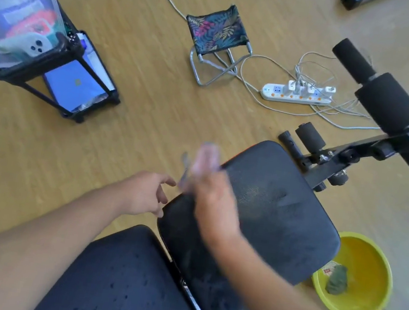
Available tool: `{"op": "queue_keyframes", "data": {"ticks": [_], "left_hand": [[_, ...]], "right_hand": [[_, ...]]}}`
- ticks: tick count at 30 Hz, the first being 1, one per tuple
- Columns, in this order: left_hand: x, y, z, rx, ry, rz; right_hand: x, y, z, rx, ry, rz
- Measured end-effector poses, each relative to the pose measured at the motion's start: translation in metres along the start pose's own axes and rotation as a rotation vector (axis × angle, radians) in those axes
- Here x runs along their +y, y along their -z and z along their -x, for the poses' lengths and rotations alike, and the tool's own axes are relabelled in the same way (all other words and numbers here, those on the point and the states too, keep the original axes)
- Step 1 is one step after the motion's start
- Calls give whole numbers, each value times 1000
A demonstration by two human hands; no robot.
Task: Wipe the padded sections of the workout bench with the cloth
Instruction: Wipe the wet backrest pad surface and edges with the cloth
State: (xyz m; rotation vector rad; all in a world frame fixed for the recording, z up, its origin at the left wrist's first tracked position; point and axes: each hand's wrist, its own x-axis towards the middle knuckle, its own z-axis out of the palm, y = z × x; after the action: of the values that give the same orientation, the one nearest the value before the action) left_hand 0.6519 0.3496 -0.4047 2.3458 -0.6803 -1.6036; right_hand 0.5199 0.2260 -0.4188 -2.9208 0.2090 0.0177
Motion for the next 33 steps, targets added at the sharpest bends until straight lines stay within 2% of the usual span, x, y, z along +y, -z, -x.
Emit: {"op": "queue_keyframes", "data": {"ticks": [1,2,4,6,8,10,11,13,15,16,18,20,22,25,27,28,30,33], "left_hand": [[0,-3,0,-6,-25,-51],[-1,-7,-1,-14,-34,-95],[0,-15,-2,-19,-38,-216],[5,-19,-5,5,-60,-373],[7,-20,-10,26,-59,-421],[5,-21,-15,43,-45,-431],[4,-22,-16,46,-49,-444],[3,-26,-16,57,-46,-488],[7,-28,-17,68,-28,-514],[10,-28,-18,71,-18,-517],[16,-28,-18,83,-6,-516],[19,-30,-17,95,10,-495],[19,-35,-16,107,17,-476],[17,-38,-14,116,39,-454],[18,-38,-11,127,54,-437],[19,-39,-10,122,56,-437],[24,-38,-10,123,48,-443],[26,-42,-9,133,53,-446]], "right_hand": [[-22,-4,29,-114,216,46],[-34,-9,62,-139,366,-66],[-4,-15,107,-100,480,-215],[65,-10,108,34,323,-164],[131,4,79,171,-52,-135],[142,5,49,281,-417,-128],[134,0,42,303,-448,-121],[124,-5,44,241,-240,-113],[150,7,57,163,-42,-51],[169,13,69,155,-83,-41],[194,20,106,233,-379,-62],[169,14,155,304,-580,-134],[106,-2,195,284,-493,-277],[22,-30,236,53,-74,-467],[9,-34,242,-109,202,-438],[19,-32,238,-127,279,-418],[51,-21,224,-118,225,-419],[65,-19,222,76,-90,-317]]}}
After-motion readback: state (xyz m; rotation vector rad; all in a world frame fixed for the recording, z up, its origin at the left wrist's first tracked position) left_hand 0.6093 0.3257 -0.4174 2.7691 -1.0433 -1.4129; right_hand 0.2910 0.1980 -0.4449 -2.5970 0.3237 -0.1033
